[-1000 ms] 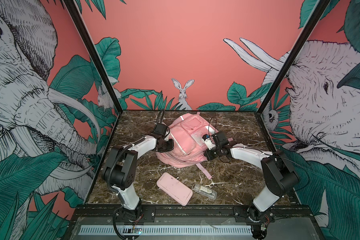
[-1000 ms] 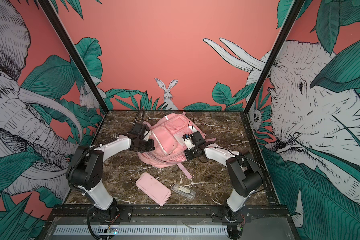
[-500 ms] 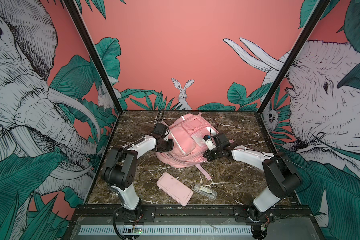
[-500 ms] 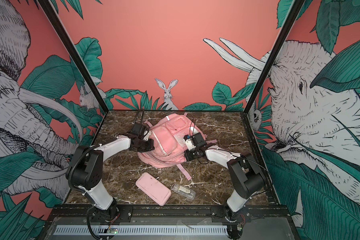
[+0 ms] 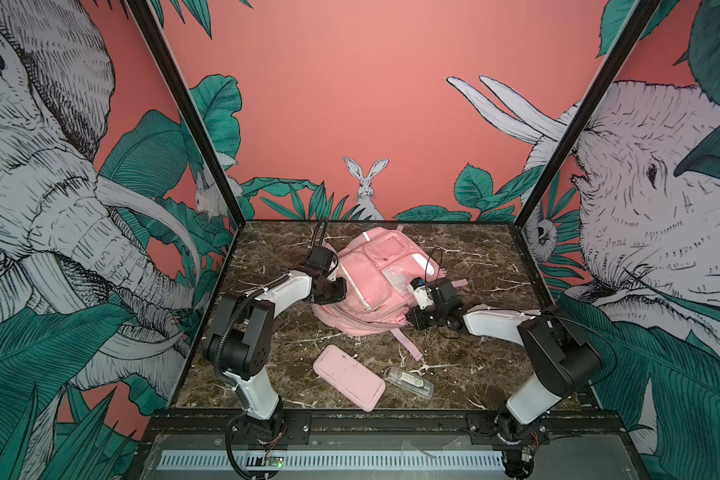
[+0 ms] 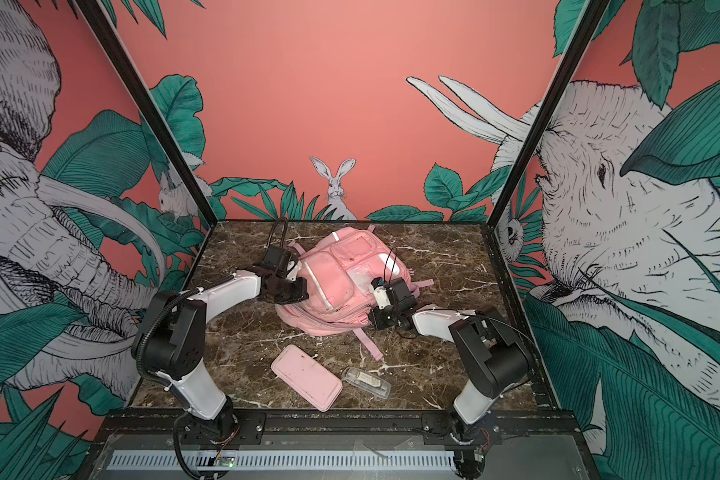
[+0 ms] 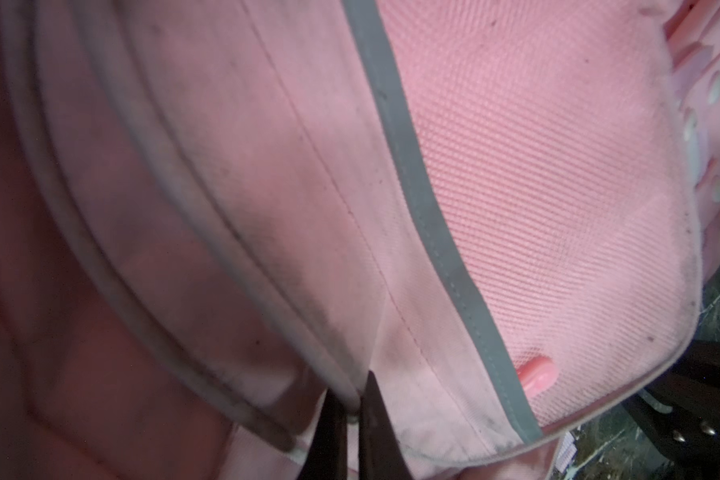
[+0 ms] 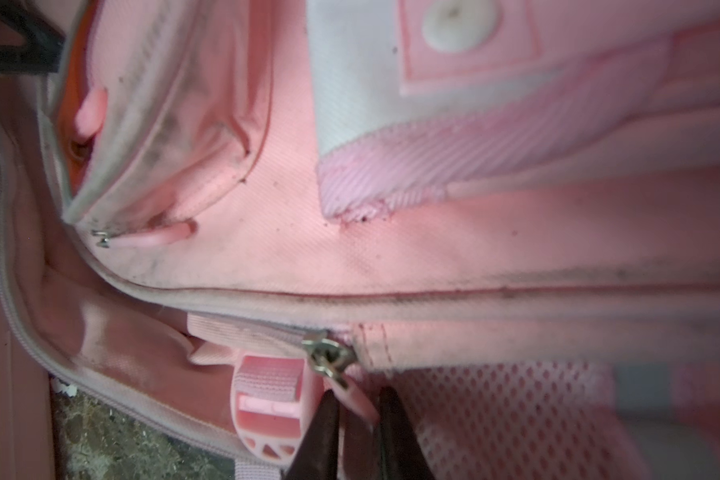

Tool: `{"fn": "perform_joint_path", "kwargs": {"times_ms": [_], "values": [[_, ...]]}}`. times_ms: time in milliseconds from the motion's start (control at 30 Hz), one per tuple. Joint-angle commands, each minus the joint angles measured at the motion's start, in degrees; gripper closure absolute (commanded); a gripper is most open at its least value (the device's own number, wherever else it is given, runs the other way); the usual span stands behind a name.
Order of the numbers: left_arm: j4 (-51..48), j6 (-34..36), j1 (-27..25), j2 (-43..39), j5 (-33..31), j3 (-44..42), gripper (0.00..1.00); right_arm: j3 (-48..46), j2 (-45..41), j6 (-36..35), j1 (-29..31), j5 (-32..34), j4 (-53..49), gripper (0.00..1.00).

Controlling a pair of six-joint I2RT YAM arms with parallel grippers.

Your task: Pack the student bag

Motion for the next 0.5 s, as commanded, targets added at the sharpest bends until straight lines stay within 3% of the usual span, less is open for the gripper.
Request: {"fn": "perform_joint_path", "kwargs": {"times_ms": [0,167,467], "values": [[1.77,-0.49,1.03,-0.54,-2.49,-0.23,0.94,-0.95,0.45,0.81,0.35,2.67,5.29,0.81],[1.73,-0.37,0.99,-0.17,-2.3,-0.22,0.94,-1.74,2.27,0.75,0.37,2.0,9.46,0.79],[1.94,-0.47,1.07,-0.19,-2.34,-0.66,0.94,-4.29,2.29,2.25,0.35,0.27,13.89,0.87]]}}
